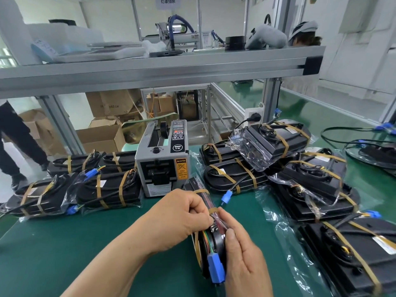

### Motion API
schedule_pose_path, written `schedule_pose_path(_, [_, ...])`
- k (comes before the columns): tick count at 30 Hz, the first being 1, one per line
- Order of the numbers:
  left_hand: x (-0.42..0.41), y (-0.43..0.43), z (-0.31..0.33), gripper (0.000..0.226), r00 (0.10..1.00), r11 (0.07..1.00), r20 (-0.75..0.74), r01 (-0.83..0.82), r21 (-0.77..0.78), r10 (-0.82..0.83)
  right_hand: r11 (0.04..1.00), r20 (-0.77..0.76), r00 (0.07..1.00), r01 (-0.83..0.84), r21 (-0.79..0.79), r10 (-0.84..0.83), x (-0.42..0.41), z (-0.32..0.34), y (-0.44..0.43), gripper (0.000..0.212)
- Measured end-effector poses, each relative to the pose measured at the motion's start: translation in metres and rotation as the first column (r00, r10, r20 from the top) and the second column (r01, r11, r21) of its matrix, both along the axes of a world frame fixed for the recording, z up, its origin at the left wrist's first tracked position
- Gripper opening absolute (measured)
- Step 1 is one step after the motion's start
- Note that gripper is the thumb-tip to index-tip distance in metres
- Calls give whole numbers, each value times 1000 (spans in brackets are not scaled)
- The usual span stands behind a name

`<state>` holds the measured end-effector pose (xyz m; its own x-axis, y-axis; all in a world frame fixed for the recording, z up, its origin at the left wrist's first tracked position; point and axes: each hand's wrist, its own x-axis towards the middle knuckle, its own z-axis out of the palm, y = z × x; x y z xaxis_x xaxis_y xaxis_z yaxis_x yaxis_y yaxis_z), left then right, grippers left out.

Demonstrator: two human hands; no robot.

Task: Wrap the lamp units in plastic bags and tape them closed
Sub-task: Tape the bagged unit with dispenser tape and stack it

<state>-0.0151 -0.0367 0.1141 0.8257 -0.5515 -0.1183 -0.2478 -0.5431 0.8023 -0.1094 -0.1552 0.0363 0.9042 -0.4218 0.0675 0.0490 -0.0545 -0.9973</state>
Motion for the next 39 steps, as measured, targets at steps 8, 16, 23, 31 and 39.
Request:
schedule_pose_path(8, [-2,-1,-6,16,999,1000,31,-16,-23,17,1000,-6,1000,-4,4,4,-1,0,0,40])
schedule_pose_path(16, [0,-1,-10,14,995,1000,99,-24,-14,25,1000,-11,1000,10,-22,-10,0,-1,-3,39])
schedule_pose_path(23, [2,-2,-12,15,992,999,128,-17,-28,21,1000,-17,1000,10,-11,-10,0,1,-3,39])
schedule_pose_path(31, [4,0,-15,22,990,999,137,-33,-14,35,1000,-16,1000,-8,-6,7,-1,1,-2,39])
schedule_pose_path(39, [-2,-2,-21,39,976,984,131,-166,-58,172,1000,-1,1000,-9,8,9,0,-1,-2,39])
